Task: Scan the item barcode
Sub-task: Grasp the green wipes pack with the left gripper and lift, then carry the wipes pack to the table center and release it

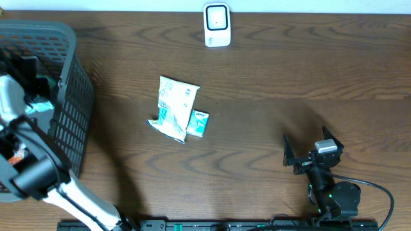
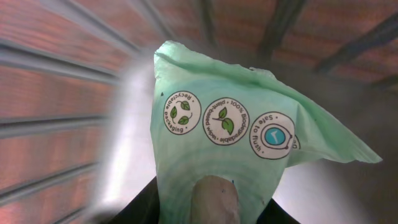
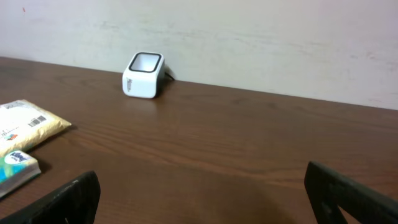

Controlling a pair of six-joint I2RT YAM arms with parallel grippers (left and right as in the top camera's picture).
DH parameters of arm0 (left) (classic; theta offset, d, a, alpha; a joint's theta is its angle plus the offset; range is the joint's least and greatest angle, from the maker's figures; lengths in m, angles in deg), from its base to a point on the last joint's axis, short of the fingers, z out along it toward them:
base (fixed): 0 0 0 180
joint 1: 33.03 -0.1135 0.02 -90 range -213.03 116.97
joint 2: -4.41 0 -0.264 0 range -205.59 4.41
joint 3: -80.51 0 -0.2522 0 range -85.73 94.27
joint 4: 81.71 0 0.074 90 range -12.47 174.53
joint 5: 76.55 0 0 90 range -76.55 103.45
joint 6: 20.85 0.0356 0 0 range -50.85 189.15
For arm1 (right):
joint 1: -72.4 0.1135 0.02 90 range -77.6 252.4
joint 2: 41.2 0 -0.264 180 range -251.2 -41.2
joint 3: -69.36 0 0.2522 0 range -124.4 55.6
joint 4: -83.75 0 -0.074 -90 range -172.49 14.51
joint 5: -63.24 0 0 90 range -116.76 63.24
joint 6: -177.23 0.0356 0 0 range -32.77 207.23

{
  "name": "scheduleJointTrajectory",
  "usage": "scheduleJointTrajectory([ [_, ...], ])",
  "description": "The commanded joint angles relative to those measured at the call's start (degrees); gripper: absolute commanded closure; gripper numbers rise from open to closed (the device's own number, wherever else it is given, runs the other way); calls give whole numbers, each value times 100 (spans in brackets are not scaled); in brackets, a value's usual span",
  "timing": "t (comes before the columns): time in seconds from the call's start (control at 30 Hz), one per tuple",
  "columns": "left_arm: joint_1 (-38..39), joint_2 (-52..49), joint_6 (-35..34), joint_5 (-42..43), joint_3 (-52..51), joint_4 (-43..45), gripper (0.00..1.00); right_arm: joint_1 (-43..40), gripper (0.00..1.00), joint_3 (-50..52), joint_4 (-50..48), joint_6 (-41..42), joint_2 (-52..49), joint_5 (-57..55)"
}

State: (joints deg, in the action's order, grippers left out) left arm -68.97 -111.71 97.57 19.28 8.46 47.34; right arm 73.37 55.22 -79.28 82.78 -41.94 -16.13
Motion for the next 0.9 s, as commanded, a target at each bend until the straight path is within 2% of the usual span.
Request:
scheduleJointTrajectory([
  [0.0,2,1038,-442,11,42,17,68,-55,1,7,24,31,9,0],
  [0.17,2,2164,-1023,11,42,15,67,-55,1,7,24,31,9,0],
  [0.2,2,2651,-1475,13,42,15,68,-55,1,7,24,31,9,0],
  [0.33,48,3589,-3003,35,42,-138,68,-55,1,7,24,31,9,0],
  [0.43,199,4111,-3866,501,42,-411,69,-55,1,7,24,31,9,0],
  [0.47,282,4236,-4109,723,42,-540,77,-55,1,7,26,31,9,0],
  [0.53,522,4393,-4594,1182,42,-787,80,-55,1,7,24,31,9,0],
  [0.67,1305,4336,-4723,1799,35,-1106,79,-55,1,7,26,31,9,0],
  [0.87,2848,3853,-4784,1864,-28,-1325,79,-55,1,7,24,31,9,0],
])
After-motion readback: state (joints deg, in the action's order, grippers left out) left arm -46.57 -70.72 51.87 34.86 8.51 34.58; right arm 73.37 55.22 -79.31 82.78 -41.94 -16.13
